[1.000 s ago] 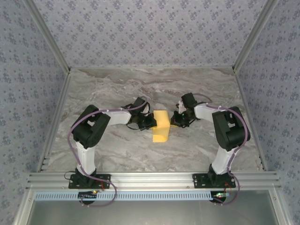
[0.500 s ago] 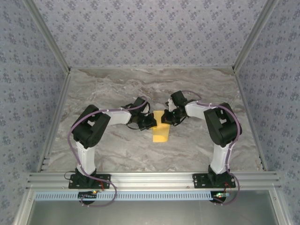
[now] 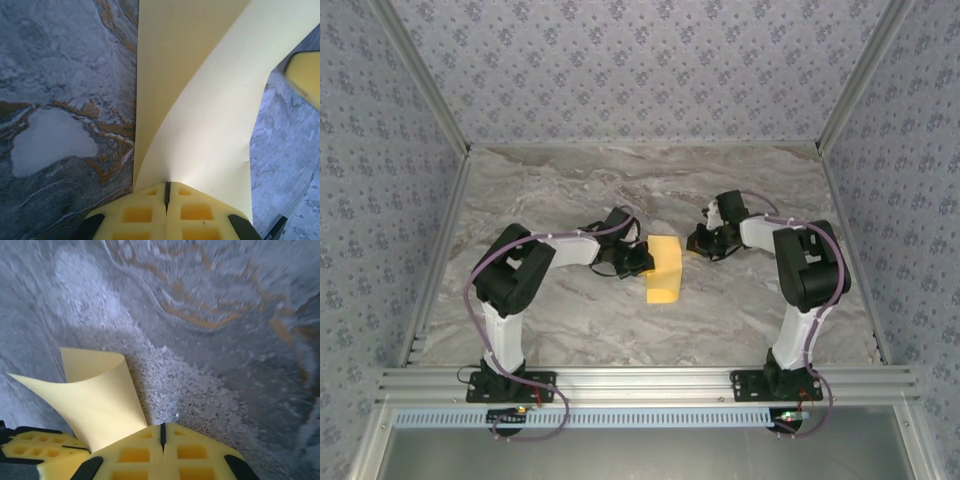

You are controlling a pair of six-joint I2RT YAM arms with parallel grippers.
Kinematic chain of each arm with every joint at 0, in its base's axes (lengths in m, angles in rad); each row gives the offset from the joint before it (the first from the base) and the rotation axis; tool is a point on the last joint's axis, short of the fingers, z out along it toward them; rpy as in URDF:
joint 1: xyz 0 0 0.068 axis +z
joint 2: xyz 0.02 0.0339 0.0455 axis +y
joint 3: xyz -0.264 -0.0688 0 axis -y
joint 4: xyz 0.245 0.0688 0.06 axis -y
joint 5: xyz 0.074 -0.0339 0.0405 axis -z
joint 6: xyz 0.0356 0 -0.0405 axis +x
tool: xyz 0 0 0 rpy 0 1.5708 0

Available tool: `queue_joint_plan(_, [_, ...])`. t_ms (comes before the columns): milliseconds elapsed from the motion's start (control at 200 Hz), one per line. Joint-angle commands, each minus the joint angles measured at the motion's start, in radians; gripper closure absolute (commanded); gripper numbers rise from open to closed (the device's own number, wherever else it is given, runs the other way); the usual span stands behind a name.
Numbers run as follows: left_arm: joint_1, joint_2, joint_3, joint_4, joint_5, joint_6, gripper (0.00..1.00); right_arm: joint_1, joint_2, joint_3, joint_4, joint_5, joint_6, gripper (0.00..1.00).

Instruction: Fold a paper plane with a square sheet of paper (pick it up from the middle)

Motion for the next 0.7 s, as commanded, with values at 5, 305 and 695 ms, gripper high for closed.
queue_joint_plan(5, [-0.009,0.12,-0.094,-0.29,-0.164,0.019,1.0,0.064,-0.047,0.011,0.01,0.028,0.023,1.0])
queue_joint_plan(305, [-0.01,0.123,-0.082,-0.302,-0.166,0.023,1.0,0.114,0.131,0.112,0.045,0.017,0.062,1.0])
queue_joint_plan(695, [-0.01,0.117,-0.132,-0.276,-0.161,0.011,1.0,-0.043,0.172,0.146,0.076,0.083,0.097,1.0])
